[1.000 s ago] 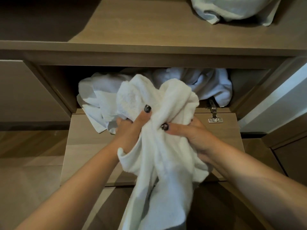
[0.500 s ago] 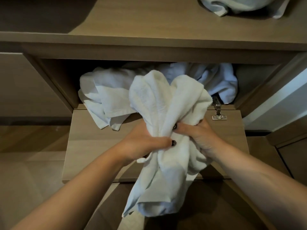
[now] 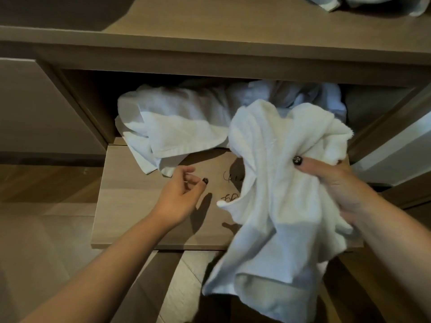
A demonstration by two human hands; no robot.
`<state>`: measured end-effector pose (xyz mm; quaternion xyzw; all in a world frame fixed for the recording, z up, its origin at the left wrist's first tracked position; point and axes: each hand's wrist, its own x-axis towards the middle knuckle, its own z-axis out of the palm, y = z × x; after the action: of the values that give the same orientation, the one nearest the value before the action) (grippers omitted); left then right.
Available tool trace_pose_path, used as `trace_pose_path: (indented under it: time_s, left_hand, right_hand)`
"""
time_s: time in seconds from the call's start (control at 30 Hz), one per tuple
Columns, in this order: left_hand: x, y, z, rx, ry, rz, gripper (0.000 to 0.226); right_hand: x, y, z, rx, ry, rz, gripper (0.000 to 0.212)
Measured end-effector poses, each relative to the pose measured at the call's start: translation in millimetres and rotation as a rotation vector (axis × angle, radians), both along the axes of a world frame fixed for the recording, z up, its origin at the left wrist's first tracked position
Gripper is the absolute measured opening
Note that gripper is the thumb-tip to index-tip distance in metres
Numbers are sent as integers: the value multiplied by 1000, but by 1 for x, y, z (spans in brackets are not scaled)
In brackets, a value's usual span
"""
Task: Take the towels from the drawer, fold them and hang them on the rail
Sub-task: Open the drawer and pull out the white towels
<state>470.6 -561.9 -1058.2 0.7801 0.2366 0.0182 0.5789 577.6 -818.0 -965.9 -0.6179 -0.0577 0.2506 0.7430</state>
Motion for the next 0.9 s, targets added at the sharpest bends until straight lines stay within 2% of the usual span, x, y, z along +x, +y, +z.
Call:
trace_pose_path:
  time_s: [0.07, 0.2, 0.27, 0.4, 0.5, 0.57, 0.63, 0.77, 0.9]
  left_hand:
    - [-11, 4, -14, 171, 30, -74, 69]
    - [-32, -8, -45, 619, 33, -458, 104]
    - [-37, -11, -58, 704, 90, -557, 109]
    - [-33, -3, -58, 727, 125, -544, 100]
    - [-22, -9, -36, 515, 21, -399, 81]
    - [-14, -23, -13, 187, -62, -308, 59]
    - [-9, -38, 8, -116, -131, -233, 41]
    - [-7, -49, 24, -499, -110, -56, 48]
    - [-18, -57, 35, -680, -13, 28, 50]
  right_hand:
    - [-1, -4, 1, -167, 45, 97, 42]
    - [-9, -6, -11, -644, -30, 284, 80]
    - [-12, -8, -14, -782, -32, 305, 98]
    - [-10, -15, -19, -796, -31, 299, 114]
    - [-6, -9, -11, -664, -100, 275, 98]
    - [-4, 1, -3, -528, -141, 277, 84]
    - [-6, 11, 2, -438, -141, 300, 81]
    - [-21, 14, -6, -319, -38, 195, 76]
    - [-40, 15, -18, -296, 18, 113, 77]
